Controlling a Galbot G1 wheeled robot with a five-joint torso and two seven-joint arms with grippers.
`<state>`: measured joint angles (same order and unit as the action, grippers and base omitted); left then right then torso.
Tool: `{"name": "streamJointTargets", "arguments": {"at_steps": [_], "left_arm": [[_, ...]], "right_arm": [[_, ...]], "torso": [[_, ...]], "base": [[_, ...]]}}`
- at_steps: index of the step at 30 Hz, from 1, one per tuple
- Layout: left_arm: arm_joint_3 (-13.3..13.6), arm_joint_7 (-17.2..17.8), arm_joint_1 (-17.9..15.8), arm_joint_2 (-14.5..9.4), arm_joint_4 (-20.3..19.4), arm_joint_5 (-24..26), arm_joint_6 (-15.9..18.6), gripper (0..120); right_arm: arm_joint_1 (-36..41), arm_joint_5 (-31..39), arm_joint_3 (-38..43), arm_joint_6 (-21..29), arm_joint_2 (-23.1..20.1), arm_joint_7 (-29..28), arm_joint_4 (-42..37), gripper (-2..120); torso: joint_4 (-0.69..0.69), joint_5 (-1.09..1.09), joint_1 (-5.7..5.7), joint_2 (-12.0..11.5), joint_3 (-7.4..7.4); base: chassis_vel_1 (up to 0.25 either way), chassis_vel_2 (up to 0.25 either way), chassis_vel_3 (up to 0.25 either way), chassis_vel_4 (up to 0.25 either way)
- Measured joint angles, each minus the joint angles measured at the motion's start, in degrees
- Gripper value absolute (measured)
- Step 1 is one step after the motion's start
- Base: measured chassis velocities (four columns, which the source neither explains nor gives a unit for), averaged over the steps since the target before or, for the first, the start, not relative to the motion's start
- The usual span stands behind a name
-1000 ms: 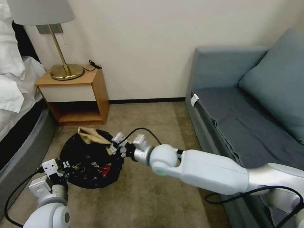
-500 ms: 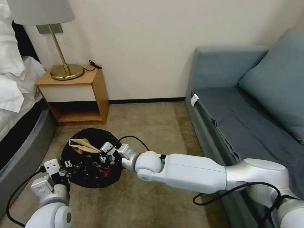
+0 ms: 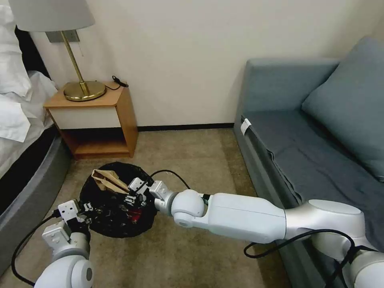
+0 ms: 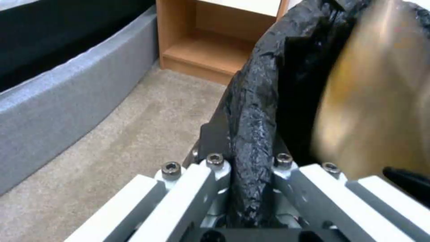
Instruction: Pick up the trash bin, then pick up the garbage on the floor and place it into the trash bin.
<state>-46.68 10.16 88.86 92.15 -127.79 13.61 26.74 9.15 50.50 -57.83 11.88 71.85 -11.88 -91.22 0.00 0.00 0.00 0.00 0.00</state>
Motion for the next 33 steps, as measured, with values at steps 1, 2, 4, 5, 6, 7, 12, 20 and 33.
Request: {"name": "streamJointTargets", "arguments": {"at_steps": [1, 2, 4, 5, 6, 7, 12, 20, 33], "left_arm": [[0.01, 0.01, 0.01, 0.0, 0.0, 0.01, 0.0, 4], [0.01, 0.01, 0.01, 0.0, 0.0, 0.01, 0.0, 4], [0.03, 0.04, 0.03, -0.01, 0.0, 0.06, 0.0, 4], [0.03, 0.07, 0.03, -0.01, 0.0, 0.15, 0.0, 4], [0.03, 0.11, 0.03, -0.01, 0.0, 0.27, 0.0, 4], [0.03, 0.11, 0.03, -0.01, 0.0, 0.27, 0.0, 4], [-0.18, 0.62, -0.01, -0.01, 0.34, 1.39, 0.04, 4], [-0.6, 4.77, -0.37, -0.01, 1.6, 7.48, 1.48, 4], [-2.68, 15.16, -1.63, -0.92, 4.36, 25.33, 5.47, 4]], "right_arm": [[0.0, 0.0, 0.02, -0.02, -0.06, 0.0, -0.12, 67], [0.0, 0.0, 0.02, -0.02, -0.06, 0.0, -0.12, 67], [-0.01, 0.0, 0.15, -0.08, -0.1, 0.0, -0.38, 76], [-0.02, 0.02, 0.23, -0.12, -0.11, 0.0, -0.55, 80], [-0.03, 0.02, 0.34, -0.17, -0.12, -0.01, -0.71, 85], [-0.03, 0.02, 0.34, -0.17, -0.12, -0.01, -0.71, 85], [-0.23, -0.57, 2.27, -0.87, -0.41, -0.36, -1.58, 98], [-0.67, -0.88, 9.23, -1.35, -4.36, -0.33, -7.4, 100], [1.57, -1.94, 13.08, -1.45, -11.86, -0.47, -13.02, 100]], "torso": [[0.0, 0.0, 0.0, 0.0, 0.0], [0.0, 0.0, 0.0, 0.0, 0.0], [0.0, 0.0, 0.0, 0.0, 0.0], [0.0, 0.0, 0.0, 0.0, 0.0], [0.0, 0.0, 0.0, 0.0, 0.0], [0.0, 0.0, 0.0, 0.0, 0.0], [0.0, 0.0, 0.0, 0.0, 0.0], [0.0, 0.01, 0.0, 0.0, 0.0], [0.0, 0.01, 0.0, 0.0, 0.0]], "base": [[0.0, 0.0, 0.0, 0.0], [0.0, 0.0, 0.0, 0.0], [0.0, 0.0, 0.0, 0.0], [0.0, 0.0, 0.0, 0.0], [0.0, 0.0, 0.0, 0.0], [0.0, 0.0, 0.0, 0.0], [0.0, 0.0, 0.0, 0.0], [0.0, 0.0, 0.0, 0.0], [0.0, 0.0, 0.0, 0.0]]}}
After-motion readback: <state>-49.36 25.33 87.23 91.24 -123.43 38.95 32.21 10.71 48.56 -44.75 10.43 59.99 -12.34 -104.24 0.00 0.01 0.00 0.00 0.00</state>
